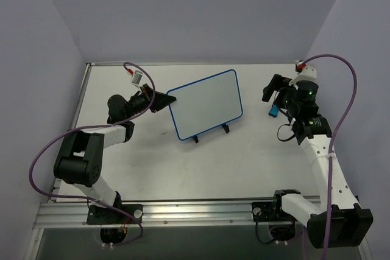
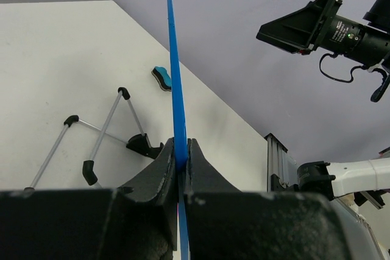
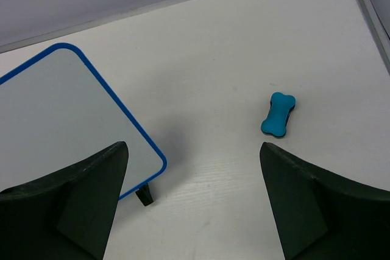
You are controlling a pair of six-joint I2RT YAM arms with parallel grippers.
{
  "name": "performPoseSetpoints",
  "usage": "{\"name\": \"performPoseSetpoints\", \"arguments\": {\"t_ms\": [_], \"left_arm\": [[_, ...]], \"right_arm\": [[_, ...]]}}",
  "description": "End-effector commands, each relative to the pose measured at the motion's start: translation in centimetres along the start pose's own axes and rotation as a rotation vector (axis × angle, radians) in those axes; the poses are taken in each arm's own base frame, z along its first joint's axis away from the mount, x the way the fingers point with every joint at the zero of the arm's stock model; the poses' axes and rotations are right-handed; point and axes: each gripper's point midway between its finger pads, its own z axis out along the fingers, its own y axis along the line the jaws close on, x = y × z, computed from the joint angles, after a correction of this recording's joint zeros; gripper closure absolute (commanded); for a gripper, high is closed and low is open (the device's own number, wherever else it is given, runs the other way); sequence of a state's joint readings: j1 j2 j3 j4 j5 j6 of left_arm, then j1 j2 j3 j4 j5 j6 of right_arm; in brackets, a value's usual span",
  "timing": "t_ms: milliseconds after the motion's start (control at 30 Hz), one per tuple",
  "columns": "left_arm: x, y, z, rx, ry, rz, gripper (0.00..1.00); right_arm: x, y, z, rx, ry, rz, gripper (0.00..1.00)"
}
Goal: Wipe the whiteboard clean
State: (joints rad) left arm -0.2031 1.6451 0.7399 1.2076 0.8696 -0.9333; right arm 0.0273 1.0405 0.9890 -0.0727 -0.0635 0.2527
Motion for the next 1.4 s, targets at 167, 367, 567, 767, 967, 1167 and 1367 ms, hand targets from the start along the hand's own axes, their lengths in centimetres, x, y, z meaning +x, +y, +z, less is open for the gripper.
{"name": "performPoseSetpoints", "arguments": {"t_ms": [167,367,567,767,967,1167,1367], "left_arm": [[-5.7,-4.3,0.9,0.206,-0.169,0.351,0.98],[-5.9,-3.7,1.4,0.210,-0.163,0.358,0.98],[-5.3,-2.4,1.6,0.197,-0.147,0.360,0.98],[-4.5,-1.3,1.7,0.193,-0.121,0.362,0.98],[-4.2,-0.2,1.5,0.182,-0.105,0.372,0.98],[-3.5,0.6,1.4,0.176,-0.086,0.376,0.98],[-2.9,1.5,1.4,0.164,-0.078,0.384,0.98]], "right_arm": [[-2.3,1.0,-1.1,-0.021,-0.064,-0.029,0.15],[-2.3,1.2,-1.2,-0.023,-0.067,-0.033,0.15],[-2.4,1.5,-1.5,-0.037,-0.076,-0.041,0.14],[-2.5,2.2,-1.9,-0.060,-0.080,-0.061,0.14],[-2.5,2.8,-2.0,-0.079,-0.075,-0.070,0.14],[-2.6,3.3,-2.1,-0.093,-0.078,-0.079,0.13],[-2.6,3.5,-2.1,-0.103,-0.080,-0.080,0.13]]}}
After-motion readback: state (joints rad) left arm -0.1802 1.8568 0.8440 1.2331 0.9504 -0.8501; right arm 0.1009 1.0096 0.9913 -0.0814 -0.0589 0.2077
